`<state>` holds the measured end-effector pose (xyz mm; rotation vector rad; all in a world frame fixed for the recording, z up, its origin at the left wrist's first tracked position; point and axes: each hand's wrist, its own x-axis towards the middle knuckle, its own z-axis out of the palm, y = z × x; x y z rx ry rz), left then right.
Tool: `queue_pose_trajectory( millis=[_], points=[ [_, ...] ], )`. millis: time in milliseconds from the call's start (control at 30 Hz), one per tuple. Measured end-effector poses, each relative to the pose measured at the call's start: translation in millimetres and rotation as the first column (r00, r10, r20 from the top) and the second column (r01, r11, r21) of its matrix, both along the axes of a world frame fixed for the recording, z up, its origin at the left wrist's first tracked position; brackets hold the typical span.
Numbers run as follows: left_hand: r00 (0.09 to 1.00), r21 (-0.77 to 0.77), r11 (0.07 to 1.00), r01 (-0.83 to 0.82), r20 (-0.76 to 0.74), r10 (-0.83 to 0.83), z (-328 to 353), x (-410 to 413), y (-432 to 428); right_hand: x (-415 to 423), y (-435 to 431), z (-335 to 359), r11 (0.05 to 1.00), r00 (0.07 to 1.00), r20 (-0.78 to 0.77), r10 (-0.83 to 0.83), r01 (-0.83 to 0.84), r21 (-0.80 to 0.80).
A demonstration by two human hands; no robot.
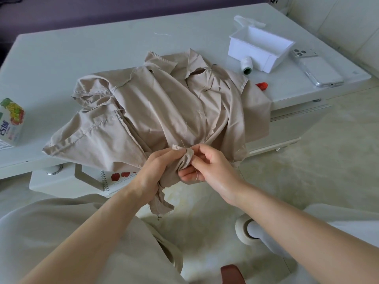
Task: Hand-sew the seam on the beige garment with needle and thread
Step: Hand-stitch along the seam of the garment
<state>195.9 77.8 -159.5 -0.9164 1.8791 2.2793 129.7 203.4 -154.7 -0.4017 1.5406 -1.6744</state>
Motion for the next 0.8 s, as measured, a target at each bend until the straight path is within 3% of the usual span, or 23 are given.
queue_pose_trajectory(
  millis=[267, 433, 600, 800],
  points=[
    [0.997, 0.036, 0.999, -0.026, -0.07, 0.029, 1.8, 0.9, -0.1, -8.7, 2.7, -7.6, 0.983, 0.991, -0.136, -0.016, 0.04, 0.177],
    [0.995, 0.054, 0.998, -0.041, -0.091, 0.046, 1.1, 0.8, -1.9, -14.2, 4.4, -13.5, 0.985, 0.997, -0.071, -0.012, 0.025, 0.171],
    [0.998, 0.023, 1.0, -0.017, -0.055, 0.019, -4.5, -1.1, -2.6, -21.9, -1.2, -4.3, 0.995, 0.994, 0.106, -0.001, -0.009, 0.096],
    [0.996, 0.034, 0.998, -0.053, -0.073, 0.056, -7.1, -5.0, -5.1, -24.7, -12.9, 4.3, 0.978, 0.995, -0.067, 0.08, -0.065, 0.197]
  ],
)
